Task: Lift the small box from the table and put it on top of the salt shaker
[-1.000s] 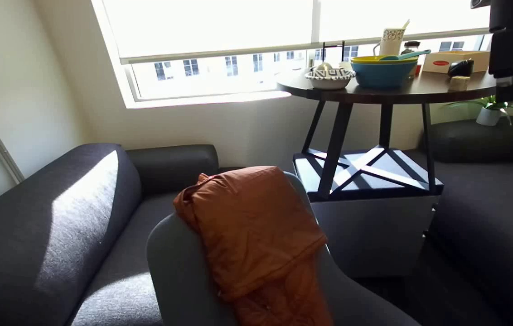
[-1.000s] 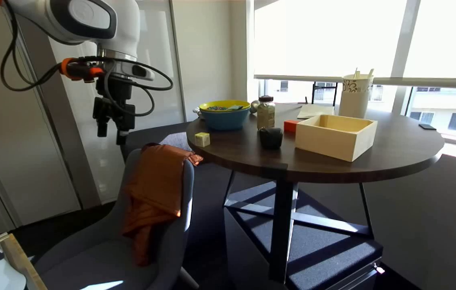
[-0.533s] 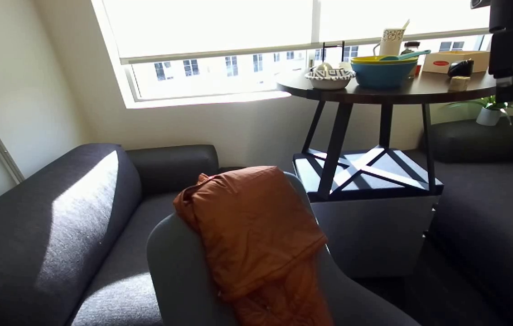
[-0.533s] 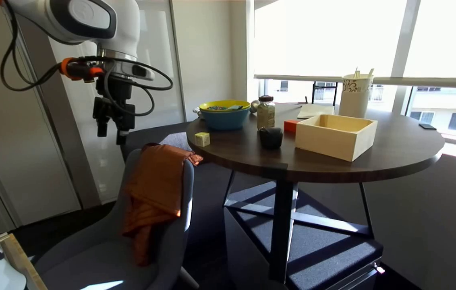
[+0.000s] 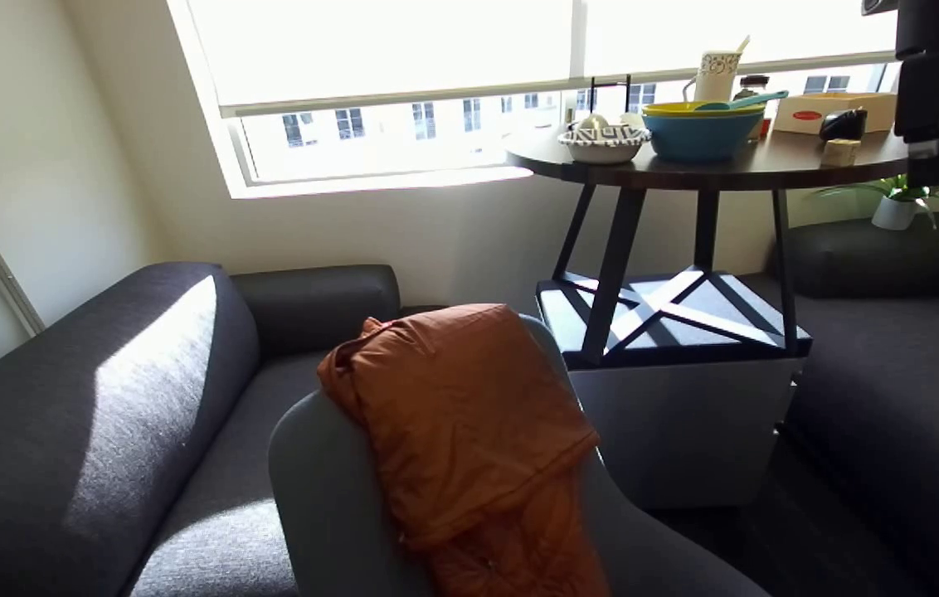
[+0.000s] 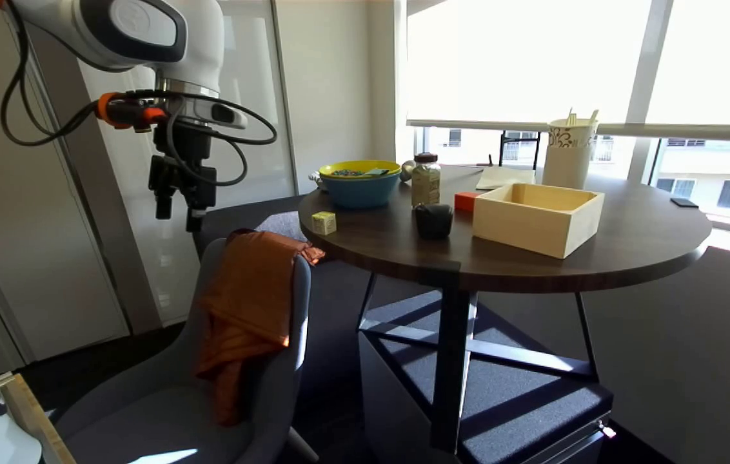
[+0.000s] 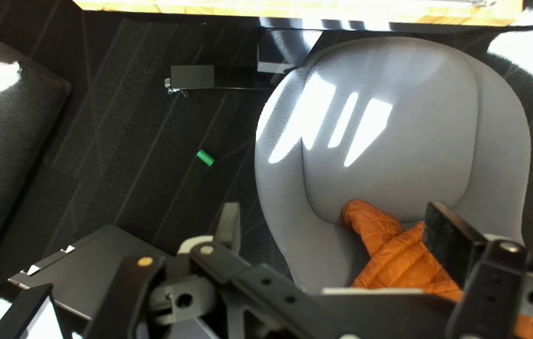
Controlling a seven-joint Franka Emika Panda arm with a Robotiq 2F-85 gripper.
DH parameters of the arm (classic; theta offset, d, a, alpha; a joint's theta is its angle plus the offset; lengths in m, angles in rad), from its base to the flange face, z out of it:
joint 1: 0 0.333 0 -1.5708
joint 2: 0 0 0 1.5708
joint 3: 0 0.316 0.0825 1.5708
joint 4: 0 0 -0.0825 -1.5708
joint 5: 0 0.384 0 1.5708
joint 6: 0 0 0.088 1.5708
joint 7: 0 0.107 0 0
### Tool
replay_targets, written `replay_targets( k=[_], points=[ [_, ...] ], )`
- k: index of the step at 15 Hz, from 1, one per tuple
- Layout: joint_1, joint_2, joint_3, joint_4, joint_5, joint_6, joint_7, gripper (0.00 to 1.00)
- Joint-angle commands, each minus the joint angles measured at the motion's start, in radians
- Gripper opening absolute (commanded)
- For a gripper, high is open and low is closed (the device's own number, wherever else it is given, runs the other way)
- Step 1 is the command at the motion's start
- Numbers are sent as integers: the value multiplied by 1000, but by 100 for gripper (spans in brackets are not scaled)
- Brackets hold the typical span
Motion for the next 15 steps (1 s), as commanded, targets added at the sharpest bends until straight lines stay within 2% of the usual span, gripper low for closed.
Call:
replay_targets(
  k=[1, 5, 9, 12, 15],
  points=[
    [-6, 1, 5, 1, 2, -1, -2, 100],
    [-14, -7, -12, 28, 19, 11, -5, 100],
    [-40, -18, -41, 101, 44, 96, 19, 100],
    [-52, 42, -66, 186, 38, 189, 0, 100],
    [-60, 98, -87, 258, 15, 221, -35, 100]
  ],
)
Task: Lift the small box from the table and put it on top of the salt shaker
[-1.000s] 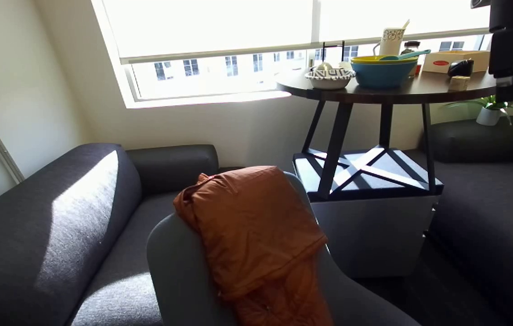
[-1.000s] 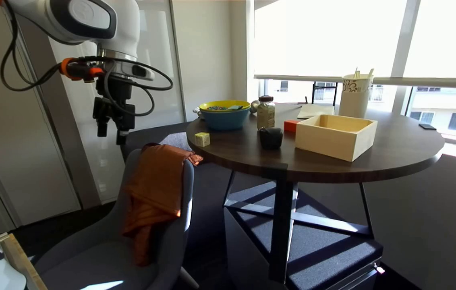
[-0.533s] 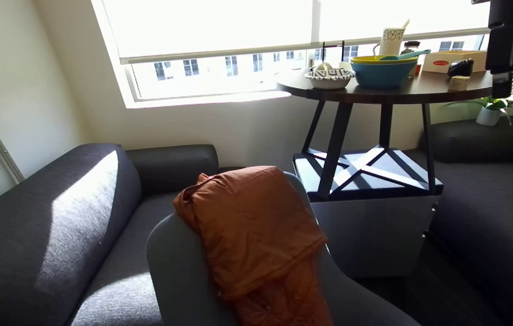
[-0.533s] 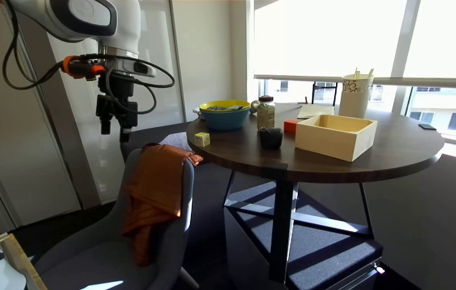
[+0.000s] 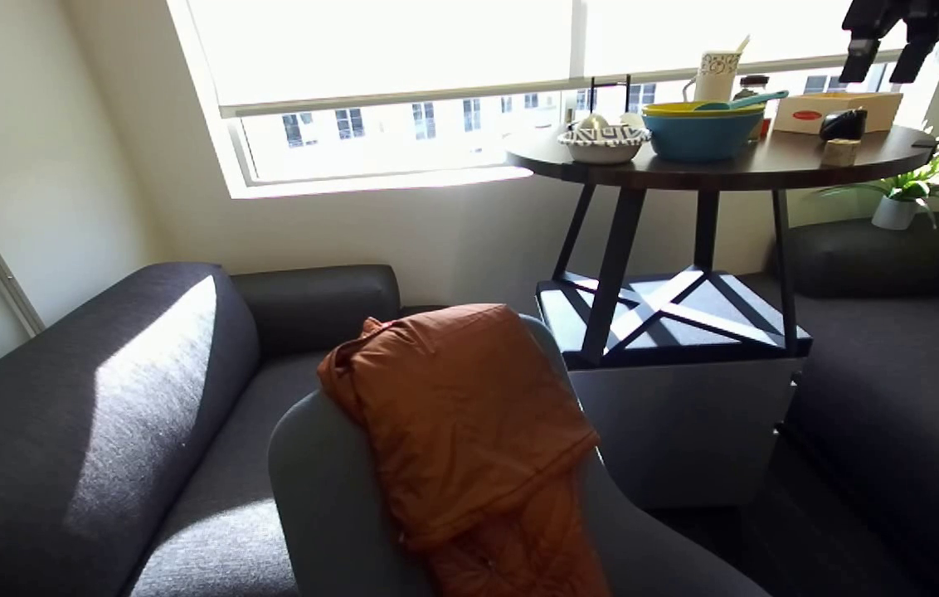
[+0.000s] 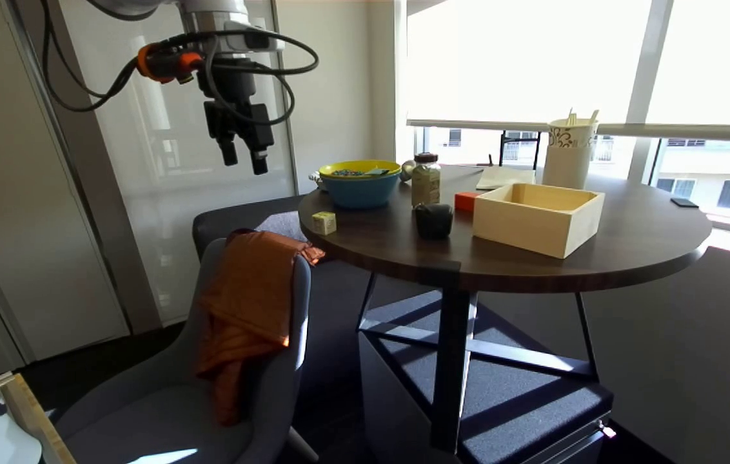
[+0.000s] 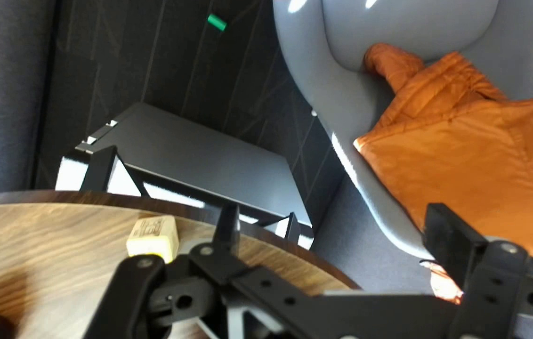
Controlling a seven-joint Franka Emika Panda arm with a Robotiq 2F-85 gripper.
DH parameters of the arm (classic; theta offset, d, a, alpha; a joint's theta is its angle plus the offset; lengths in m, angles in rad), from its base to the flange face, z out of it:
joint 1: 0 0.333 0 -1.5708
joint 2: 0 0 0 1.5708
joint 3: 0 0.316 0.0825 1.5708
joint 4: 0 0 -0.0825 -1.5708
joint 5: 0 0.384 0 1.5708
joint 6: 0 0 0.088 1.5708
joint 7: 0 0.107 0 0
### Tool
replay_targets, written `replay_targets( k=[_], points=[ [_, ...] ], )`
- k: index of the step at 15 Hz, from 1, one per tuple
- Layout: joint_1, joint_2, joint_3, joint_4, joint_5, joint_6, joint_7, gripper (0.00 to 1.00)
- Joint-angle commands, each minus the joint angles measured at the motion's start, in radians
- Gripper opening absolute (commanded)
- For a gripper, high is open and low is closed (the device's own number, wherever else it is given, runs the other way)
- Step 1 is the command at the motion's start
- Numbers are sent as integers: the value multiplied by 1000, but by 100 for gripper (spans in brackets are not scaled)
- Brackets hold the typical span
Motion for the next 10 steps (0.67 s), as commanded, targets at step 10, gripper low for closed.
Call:
replay_targets(
  k=[10],
  points=[
    [-47, 164, -29, 164, -18, 20, -35, 100]
  ],
)
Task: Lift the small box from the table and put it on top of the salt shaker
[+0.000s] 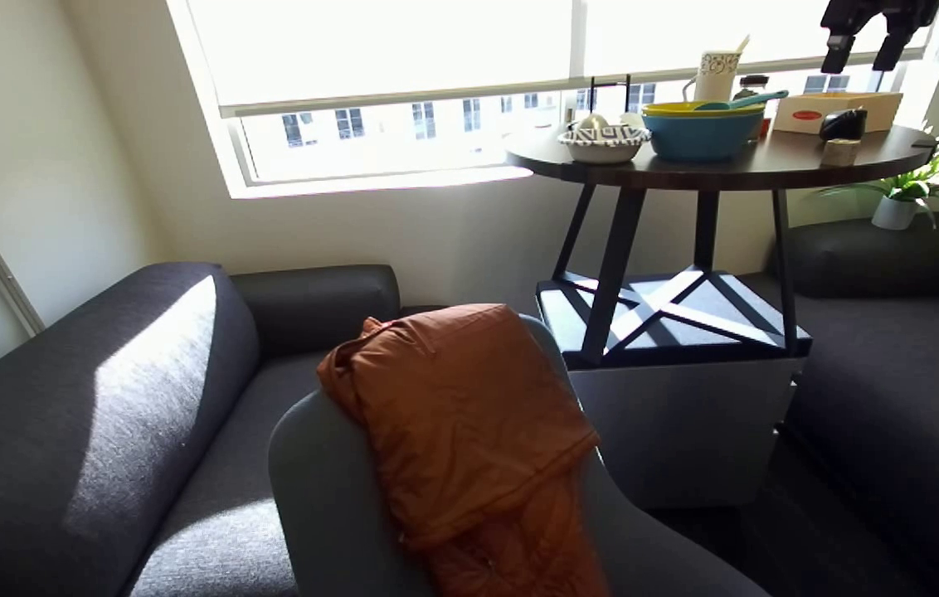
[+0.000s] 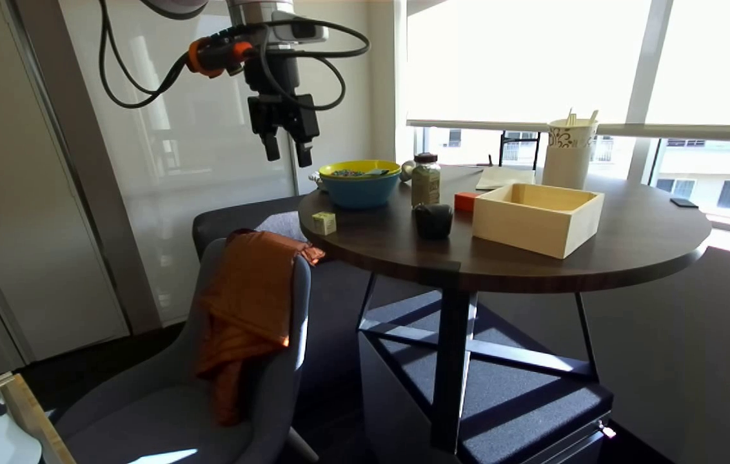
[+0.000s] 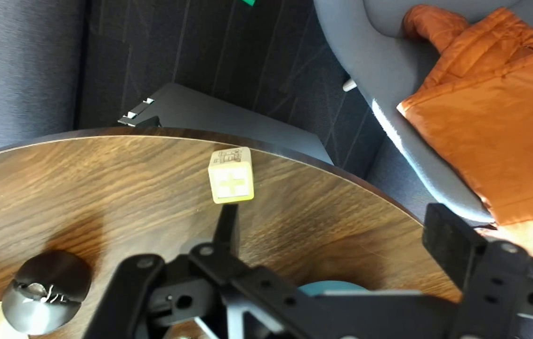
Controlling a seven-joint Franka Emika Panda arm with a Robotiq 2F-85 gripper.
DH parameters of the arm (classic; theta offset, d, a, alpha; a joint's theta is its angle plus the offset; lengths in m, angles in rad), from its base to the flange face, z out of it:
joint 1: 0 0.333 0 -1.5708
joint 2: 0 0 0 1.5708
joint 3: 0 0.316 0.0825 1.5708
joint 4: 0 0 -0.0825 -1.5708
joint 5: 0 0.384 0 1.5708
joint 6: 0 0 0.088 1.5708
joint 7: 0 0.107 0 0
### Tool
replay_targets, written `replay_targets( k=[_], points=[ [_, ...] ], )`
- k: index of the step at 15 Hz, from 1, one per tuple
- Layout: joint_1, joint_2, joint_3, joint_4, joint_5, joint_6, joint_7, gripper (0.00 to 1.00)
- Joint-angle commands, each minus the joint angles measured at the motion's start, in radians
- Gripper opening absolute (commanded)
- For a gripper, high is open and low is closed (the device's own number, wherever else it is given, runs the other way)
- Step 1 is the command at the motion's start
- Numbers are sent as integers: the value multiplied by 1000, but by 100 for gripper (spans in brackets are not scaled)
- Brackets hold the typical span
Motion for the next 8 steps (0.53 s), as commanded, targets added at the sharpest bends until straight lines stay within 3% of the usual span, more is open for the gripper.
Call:
replay_targets(
  k=[1, 8],
  points=[
    [-11, 1, 10, 2, 4, -2, -3, 100],
    [-34, 88, -17, -5, -4, 136, -37, 100]
  ],
)
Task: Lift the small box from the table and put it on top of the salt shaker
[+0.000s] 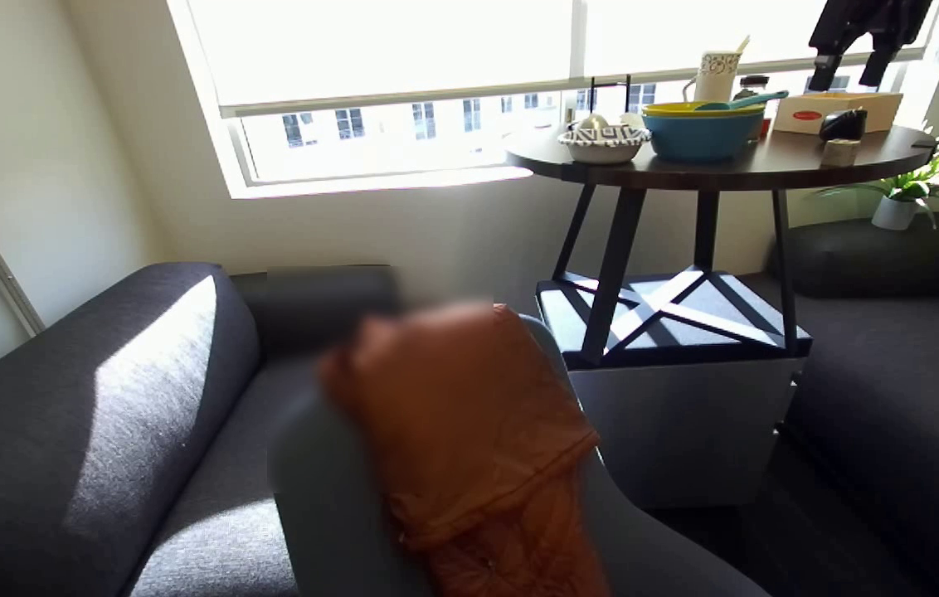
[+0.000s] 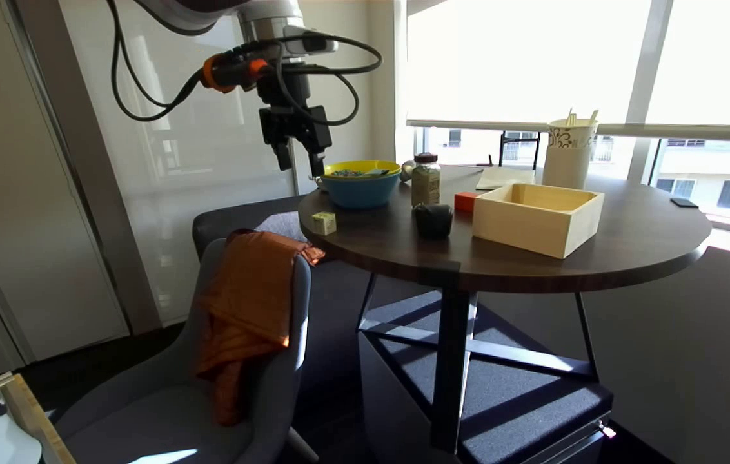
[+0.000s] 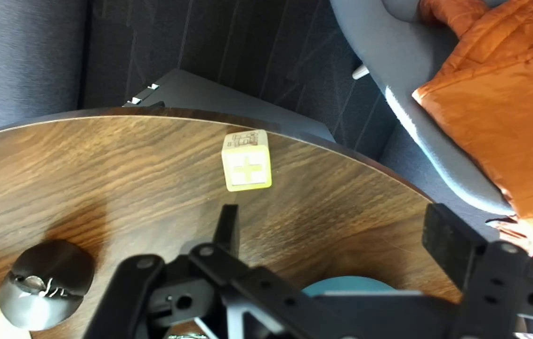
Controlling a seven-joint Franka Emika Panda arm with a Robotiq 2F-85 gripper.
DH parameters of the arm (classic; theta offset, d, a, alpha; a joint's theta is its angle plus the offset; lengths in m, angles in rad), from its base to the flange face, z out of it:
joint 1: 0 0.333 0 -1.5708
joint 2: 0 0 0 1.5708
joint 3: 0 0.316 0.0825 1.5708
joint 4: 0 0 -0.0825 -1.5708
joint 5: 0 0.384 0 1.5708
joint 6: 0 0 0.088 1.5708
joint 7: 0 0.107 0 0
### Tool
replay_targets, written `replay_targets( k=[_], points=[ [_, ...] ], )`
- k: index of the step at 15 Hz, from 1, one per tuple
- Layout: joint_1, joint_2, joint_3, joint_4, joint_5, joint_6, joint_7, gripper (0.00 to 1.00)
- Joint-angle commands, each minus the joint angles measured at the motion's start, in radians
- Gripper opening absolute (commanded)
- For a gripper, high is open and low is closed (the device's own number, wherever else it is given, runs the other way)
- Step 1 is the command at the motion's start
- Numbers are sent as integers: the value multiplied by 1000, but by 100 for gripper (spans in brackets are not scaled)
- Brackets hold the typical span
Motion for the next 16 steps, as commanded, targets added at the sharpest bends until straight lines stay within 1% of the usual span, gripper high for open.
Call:
replay_targets(
  k=[1, 3, 5, 8, 9, 11, 12, 15, 16],
  points=[
    [-31, 62, -15, 19, 4, 50, -12, 100],
    [-47, 88, -27, 25, -4, 55, -29, 100],
    [-55, 96, -41, 22, 0, 38, -100, 100],
    [-60, 112, -46, 13, 5, 45, -151, 100],
    [-60, 116, -44, 11, 3, 47, -166, 93],
    [-57, 119, -38, 8, 6, 49, -181, 92],
    [-56, 120, -33, 4, -4, 56, -178, 94],
    [-56, 129, -23, 2, -22, 68, -174, 86],
    [-56, 132, -20, 2, -25, 71, -171, 86]
  ],
)
